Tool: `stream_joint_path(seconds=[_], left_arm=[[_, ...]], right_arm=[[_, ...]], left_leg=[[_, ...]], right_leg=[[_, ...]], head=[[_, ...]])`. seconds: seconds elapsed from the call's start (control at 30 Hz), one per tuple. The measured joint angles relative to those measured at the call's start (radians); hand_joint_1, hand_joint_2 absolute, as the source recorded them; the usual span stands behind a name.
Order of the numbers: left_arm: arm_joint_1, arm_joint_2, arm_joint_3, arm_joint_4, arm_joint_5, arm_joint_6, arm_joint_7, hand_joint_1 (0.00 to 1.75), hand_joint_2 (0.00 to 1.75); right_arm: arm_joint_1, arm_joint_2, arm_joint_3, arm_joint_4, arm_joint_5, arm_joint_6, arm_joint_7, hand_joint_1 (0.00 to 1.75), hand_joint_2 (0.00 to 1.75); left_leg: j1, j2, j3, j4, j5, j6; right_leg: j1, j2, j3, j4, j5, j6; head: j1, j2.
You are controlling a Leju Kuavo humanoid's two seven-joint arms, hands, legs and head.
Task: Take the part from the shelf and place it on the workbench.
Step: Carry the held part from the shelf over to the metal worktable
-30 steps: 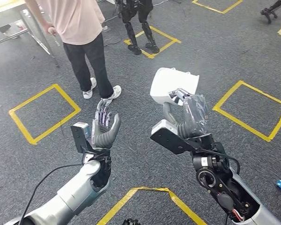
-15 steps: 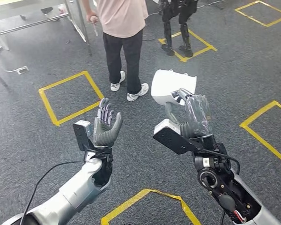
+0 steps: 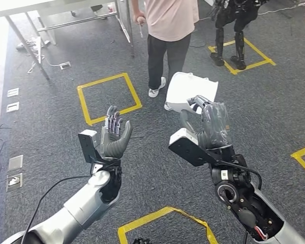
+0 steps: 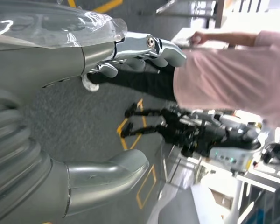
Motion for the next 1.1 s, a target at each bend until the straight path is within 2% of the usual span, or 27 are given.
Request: stream_joint_path(seconds=[0.03, 0.07, 0.1, 0.13, 0.17, 0.23, 0.27, 0.33, 0.37, 0.4, 0.43, 0.5, 0.53, 0.57, 0.6, 0.63, 0.7, 0.77, 0.8, 0.83, 0.87, 0.93, 0.97, 1.0, 1.03, 1.07, 1.1], left_arm=[[0.001, 0.000, 0.000, 0.001, 0.001, 0.000, 0.000, 0.00, 1.75], [0.002, 0.000, 0.000, 0.002, 0.001, 0.000, 0.000, 0.00, 1.75], [0.002, 0.000, 0.000, 0.003, 0.001, 0.000, 0.000, 0.00, 1.75], [0.002, 0.001, 0.000, 0.003, 0.001, 0.000, 0.000, 0.00, 1.75], [0.001, 0.001, 0.000, 0.004, 0.001, 0.000, 0.000, 0.00, 1.75], [-0.003, 0.001, 0.000, 0.004, 0.001, 0.000, 0.000, 0.00, 1.75], [-0.004, 0.001, 0.000, 0.004, 0.001, 0.000, 0.000, 0.00, 1.75], [-0.004, 0.001, 0.000, 0.005, 0.002, -0.001, -0.001, 0.00, 1.75], [-0.005, 0.001, 0.000, 0.005, 0.002, -0.001, -0.001, 0.00, 1.75], [-0.006, 0.001, 0.000, 0.005, 0.003, -0.001, -0.002, 0.00, 1.75], [-0.007, 0.000, 0.000, 0.005, 0.003, -0.002, -0.002, 0.00, 1.75], [-0.009, -0.002, 0.000, 0.006, 0.004, -0.002, -0.003, 0.00, 1.75], [-0.008, -0.003, 0.000, 0.007, 0.005, -0.002, -0.003, 0.00, 1.75], [-0.008, -0.004, -0.001, 0.008, 0.005, -0.002, -0.003, 0.00, 1.75], [-0.007, -0.004, -0.001, 0.010, 0.005, -0.002, -0.003, 0.00, 1.75], [-0.008, -0.004, -0.001, 0.011, 0.005, -0.002, -0.003, 0.00, 1.75], [-0.009, -0.006, -0.001, 0.012, 0.005, -0.002, -0.004, 0.00, 1.75], [-0.010, -0.008, -0.001, 0.014, 0.006, -0.001, -0.005, 0.00, 1.75], [-0.009, -0.008, -0.001, 0.014, 0.007, -0.001, -0.005, 0.00, 1.75], [-0.007, -0.007, -0.001, 0.015, 0.007, 0.000, -0.006, 0.00, 1.75], [-0.006, -0.006, -0.001, 0.015, 0.007, 0.002, -0.007, 0.00, 1.75], [-0.007, -0.004, -0.001, 0.015, 0.008, 0.007, -0.008, 0.00, 1.75], [-0.009, -0.003, -0.001, 0.015, 0.008, 0.010, -0.009, 0.00, 1.75], [-0.009, -0.003, -0.001, 0.015, 0.010, 0.013, -0.009, 0.00, 1.75], [-0.008, -0.003, -0.001, 0.015, 0.011, 0.016, -0.009, 0.00, 1.75], [-0.005, -0.003, -0.001, 0.015, 0.012, 0.018, -0.009, 0.00, 1.75], [-0.003, -0.003, -0.001, 0.015, 0.013, 0.020, -0.009, 0.00, 1.75]], right_arm=[[0.001, 0.000, 0.000, 0.000, 0.000, -0.001, 0.000, 1.75, 1.75], [0.002, 0.000, 0.001, 0.000, 0.000, -0.001, 0.000, 1.75, 1.75], [0.002, 0.000, 0.001, 0.000, 0.000, -0.001, 0.000, 1.75, 1.75], [0.002, 0.000, 0.001, 0.000, -0.001, -0.002, 0.000, 1.75, 1.75], [0.002, 0.000, 0.001, 0.000, -0.001, -0.002, 0.000, 1.75, 1.75], [0.002, 0.000, 0.000, 0.000, -0.002, -0.004, -0.001, 1.75, 1.75], [0.001, 0.000, 0.000, 0.000, -0.002, -0.005, -0.001, 1.75, 1.75], [0.001, 0.000, 0.000, 0.000, -0.002, -0.007, -0.003, 1.75, 1.75], [0.001, 0.000, -0.001, 0.000, -0.002, -0.008, -0.003, 1.75, 1.75], [0.001, -0.001, -0.001, 0.000, -0.002, -0.009, -0.003, 1.75, 1.75], [0.001, -0.001, -0.001, 0.000, -0.002, -0.009, -0.004, 1.75, 1.75], [0.005, -0.002, -0.001, 0.000, -0.002, -0.010, -0.005, 1.75, 1.75], [0.008, -0.003, -0.001, 0.000, -0.002, -0.010, -0.005, 1.75, 1.75], [0.010, -0.004, -0.001, 0.000, -0.002, -0.010, -0.005, 1.75, 1.75], [0.012, -0.004, -0.001, 0.000, -0.002, -0.010, -0.005, 1.75, 1.75], [0.013, -0.005, -0.001, 0.000, -0.002, -0.010, -0.005, 1.75, 1.75], [0.013, -0.005, -0.001, 0.000, -0.002, -0.010, -0.005, 1.75, 1.75], [0.013, -0.005, -0.001, 0.000, -0.002, -0.010, -0.007, 1.75, 1.75], [0.012, -0.005, -0.001, 0.000, -0.002, -0.010, -0.007, 1.75, 1.75], [0.012, -0.005, -0.001, 0.000, -0.004, -0.010, -0.009, 1.75, 1.75], [0.011, -0.004, -0.001, 0.000, -0.006, -0.010, -0.010, 1.75, 1.75], [0.009, -0.004, -0.001, 0.000, -0.010, -0.010, -0.013, 1.75, 1.75], [0.008, -0.004, -0.001, 0.000, -0.013, -0.010, -0.015, 1.75, 1.75], [0.007, -0.004, 0.000, 0.000, -0.017, -0.010, -0.017, 1.75, 1.75], [0.007, -0.004, 0.000, 0.000, -0.021, -0.010, -0.020, 1.75, 1.75], [0.007, -0.004, 0.000, 0.000, -0.025, -0.009, -0.022, 1.75, 1.75], [0.007, -0.004, 0.001, 0.000, -0.029, -0.009, -0.024, 1.75, 1.75]], left_leg=[[0.002, 0.006, -0.027, 0.053, -0.016, -0.004], [0.004, 0.009, -0.036, 0.071, -0.014, -0.007], [0.005, 0.014, -0.023, 0.047, 0.005, -0.009], [0.007, 0.024, 0.012, -0.016, 0.037, -0.010], [0.007, 0.046, 0.055, -0.095, 0.066, -0.009], [0.003, 0.077, 0.113, -0.202, 0.098, 0.002], [0.001, 0.080, 0.120, -0.218, 0.099, 0.010], [0.000, 0.054, 0.118, -0.217, 0.098, 0.028], [0.001, 0.042, 0.119, -0.218, 0.098, 0.034], [0.003, 0.032, 0.120, -0.219, 0.099, 0.041], [0.004, 0.021, 0.121, -0.220, 0.100, 0.047], [0.002, -0.002, 0.121, -0.220, 0.101, 0.054], [0.000, -0.017, 0.121, -0.220, 0.101, 0.055], [-0.003, -0.031, 0.121, -0.219, 0.101, 0.056], [-0.005, -0.047, 0.122, -0.218, 0.100, 0.056], [-0.006, -0.062, 0.122, -0.217, 0.100, 0.056], [-0.007, -0.091, 0.122, -0.215, 0.101, 0.055], [-0.001, -0.116, 0.114, -0.214, 0.105, 0.047], [0.002, -0.128, 0.110, -0.216, 0.109, 0.040], [0.004, -0.141, 0.107, -0.219, 0.114, 0.032], [0.002, -0.134, 0.104, -0.220, 0.114, 0.027], [-0.003, -0.072, 0.081, -0.174, 0.084, 0.013], [-0.002, -0.031, 0.054, -0.119, 0.054, 0.007], [0.001, -0.005, 0.019, -0.047, 0.019, -0.002], [0.004, 0.005, -0.013, 0.020, -0.007, -0.009], [0.008, 0.009, -0.032, 0.060, -0.016, -0.014], [0.011, 0.011, -0.029, 0.061, -0.008, -0.018]], right_leg=[[0.000, -0.015, 0.000, 0.000, -0.001, 0.000], [0.000, -0.030, -0.001, 0.000, -0.002, 0.000], [-0.001, -0.044, 0.000, 0.001, -0.003, 0.002], [-0.002, -0.058, 0.002, 0.001, -0.006, 0.005], [-0.001, -0.070, 0.004, 0.003, -0.009, 0.010], [0.005, -0.090, 0.007, 0.007, -0.018, 0.021], [0.009, -0.098, 0.009, 0.007, -0.021, 0.026], [0.010, -0.115, 0.015, 0.006, -0.028, 0.037], [0.007, -0.108, 0.015, 0.012, -0.037, 0.042], [0.004, -0.090, 0.006, 0.034, -0.054, 0.047], [0.002, -0.063, -0.015, 0.082, -0.083, 0.049], [0.000, -0.017, -0.083, 0.230, -0.150, 0.050], [0.001, -0.008, -0.116, 0.295, -0.169, 0.049], [0.001, -0.004, -0.135, 0.326, -0.169, 0.047], [0.002, -0.001, -0.136, 0.314, -0.147, 0.042], [0.004, 0.006, -0.118, 0.262, -0.109, 0.036], [0.005, 0.051, -0.062, 0.118, -0.034, 0.021], [0.006, 0.091, -0.028, 0.038, -0.010, 0.012], [0.007, 0.092, -0.022, 0.031, -0.013, 0.011], [0.006, 0.080, -0.016, 0.024, -0.011, 0.009], [0.004, 0.066, -0.010, 0.017, -0.008, 0.006], [-0.002, 0.037, 0.000, 0.000, 0.001, -0.001], [-0.001, 0.025, 0.003, -0.004, 0.004, -0.003], [-0.001, 0.013, 0.002, -0.005, 0.004, -0.005], [-0.001, 0.002, 0.002, -0.005, 0.003, -0.005], [-0.001, -0.009, 0.001, -0.005, 0.003, -0.005], [-0.002, -0.018, 0.001, -0.004, 0.002, -0.004]], head=[[-0.001, 0.000], [-0.002, 0.000], [-0.003, 0.000], [-0.005, 0.000], [-0.008, 0.000], [-0.011, 0.000], [-0.010, 0.000], [-0.004, 0.000], [-0.002, 0.000], [0.001, 0.000], [0.005, 0.000], [0.010, 0.000], [0.011, 0.000], [0.012, 0.000], [0.012, 0.000], [0.012, 0.000], [0.012, 0.000], [0.013, 0.000], [0.014, 0.000], [0.016, 0.000], [0.017, 0.000], [0.009, 0.000], [0.006, 0.000], [0.002, 0.000], [0.001, 0.000], [0.001, 0.000], [0.000, 0.000]])
